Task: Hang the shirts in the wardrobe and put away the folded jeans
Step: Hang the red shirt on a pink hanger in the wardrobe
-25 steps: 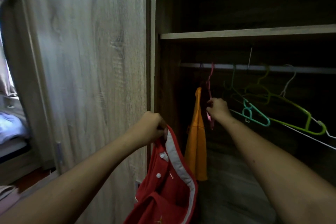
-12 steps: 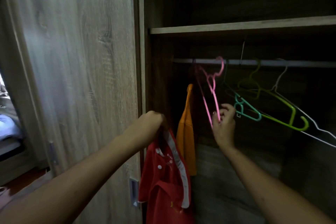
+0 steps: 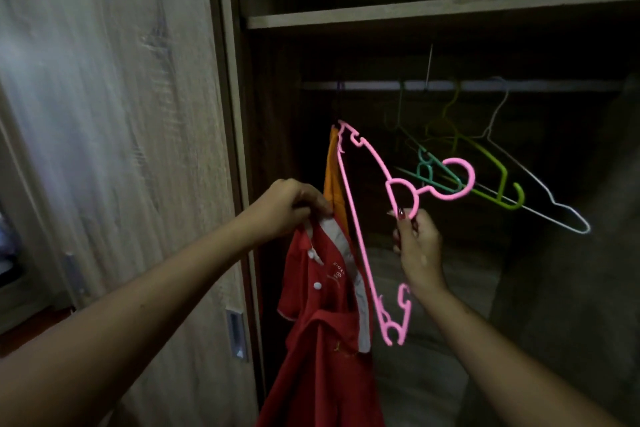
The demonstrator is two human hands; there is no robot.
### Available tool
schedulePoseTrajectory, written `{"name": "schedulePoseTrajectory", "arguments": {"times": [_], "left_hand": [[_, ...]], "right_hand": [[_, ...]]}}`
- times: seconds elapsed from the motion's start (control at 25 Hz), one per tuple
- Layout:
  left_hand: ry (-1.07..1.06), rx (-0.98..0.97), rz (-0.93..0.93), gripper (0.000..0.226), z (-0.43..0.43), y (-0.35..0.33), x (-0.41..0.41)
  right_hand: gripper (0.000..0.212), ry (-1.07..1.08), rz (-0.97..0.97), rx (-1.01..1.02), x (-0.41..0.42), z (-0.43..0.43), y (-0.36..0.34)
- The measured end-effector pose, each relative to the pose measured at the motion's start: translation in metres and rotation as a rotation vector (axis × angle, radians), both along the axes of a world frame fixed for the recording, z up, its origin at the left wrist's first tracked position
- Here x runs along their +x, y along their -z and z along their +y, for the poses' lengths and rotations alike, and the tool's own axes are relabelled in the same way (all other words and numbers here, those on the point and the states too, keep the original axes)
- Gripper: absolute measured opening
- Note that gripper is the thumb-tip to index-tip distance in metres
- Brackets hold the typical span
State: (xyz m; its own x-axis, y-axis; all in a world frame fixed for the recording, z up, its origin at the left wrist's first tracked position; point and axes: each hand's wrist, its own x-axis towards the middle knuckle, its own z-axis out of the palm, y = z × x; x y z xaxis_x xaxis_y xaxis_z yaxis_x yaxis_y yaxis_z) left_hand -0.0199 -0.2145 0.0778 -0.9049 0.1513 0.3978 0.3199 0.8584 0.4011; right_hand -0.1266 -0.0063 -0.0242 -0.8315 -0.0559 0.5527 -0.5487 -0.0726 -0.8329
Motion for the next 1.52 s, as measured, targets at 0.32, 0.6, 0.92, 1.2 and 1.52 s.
{"name": "schedulePoseTrajectory", "arguments": {"times": [0.32,0.6,0.92,1.2,1.52], "left_hand": [[0.085,-0.076,0.083,0.029,0.017,-0.002,0.004],[0.104,-0.024,0.058,0.023,0.028,0.0,0.007],[0.021,0.313,-0.002,0.019,-0.025,-0.01,0.031],[-0.161,-0.074,-0.012,0.015,-0.058,0.033,0.024],[-0.049,-0.124,-0.059,0.017,-0.05,0.021,0.031]], "right_hand": [[0.018,0.071,-0.061,-0.075,0.044,0.034,0.019],[0.02,-0.001,0.098,-0.283,0.086,-0.001,-0.021],[0.014,0.046,-0.028,0.386,0.047,0.04,0.078],[0.027,0.042,0.261,1.015,0.019,0.08,0.048],[0.03,0.132,0.369,1.138,0.015,0.088,0.042]]}}
